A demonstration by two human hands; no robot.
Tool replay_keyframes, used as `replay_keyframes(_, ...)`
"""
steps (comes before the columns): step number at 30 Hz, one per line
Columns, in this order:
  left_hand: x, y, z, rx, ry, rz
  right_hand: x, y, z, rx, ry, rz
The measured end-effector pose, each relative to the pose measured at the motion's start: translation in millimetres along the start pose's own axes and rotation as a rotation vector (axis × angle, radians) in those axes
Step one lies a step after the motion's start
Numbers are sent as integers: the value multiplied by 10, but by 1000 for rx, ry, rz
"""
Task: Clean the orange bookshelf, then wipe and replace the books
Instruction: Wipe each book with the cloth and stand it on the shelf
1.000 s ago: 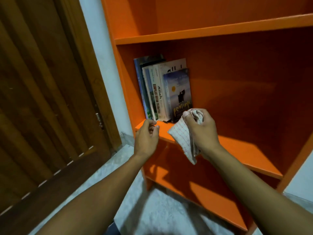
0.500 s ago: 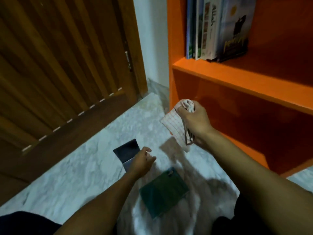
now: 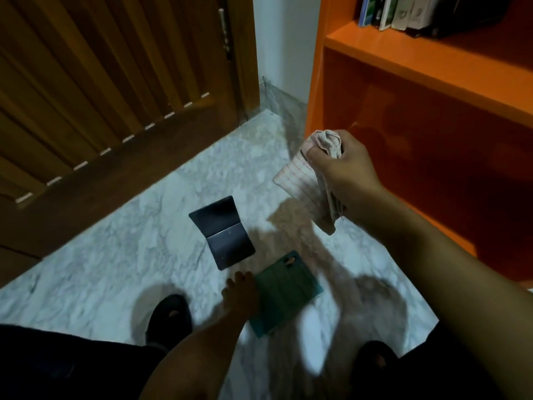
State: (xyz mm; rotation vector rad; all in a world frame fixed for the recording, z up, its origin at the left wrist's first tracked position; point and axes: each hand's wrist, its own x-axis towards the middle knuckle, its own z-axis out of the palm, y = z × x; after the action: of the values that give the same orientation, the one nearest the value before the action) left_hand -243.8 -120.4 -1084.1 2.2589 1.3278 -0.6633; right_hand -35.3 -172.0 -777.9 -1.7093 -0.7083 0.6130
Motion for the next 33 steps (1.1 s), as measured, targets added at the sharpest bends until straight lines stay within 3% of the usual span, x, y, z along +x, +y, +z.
replay_keyframes(6,42,4,-187,-162,-120,78,15,-12,23,21,-20,19)
replay_keyframes(12,-19,89,-848,-274,-167,182,37,-57,-81,272,-95,356)
replay_keyframes(16,-152,89,-1488,-586,-122,182,84,-14,-144,328,-38,427)
replay_keyframes(21,-459,196,-2437,-936,-51,213,79,116,-137,239,149,376)
replay_keyframes(25,-809,287,-2975,-1090,6,252,51,149,-87,404,359,345)
replay_keyframes(27,-980,323,-3114,-1159,13,265,-44,63,-76,488,389,343)
replay_keyframes(30,-1237,387,-3218,-1241,-7,309,-140,-1,-19,616,273,419)
replay_keyframes(33,-1375,452,-3197,-1093,63,382,-210,-51,59,730,83,453)
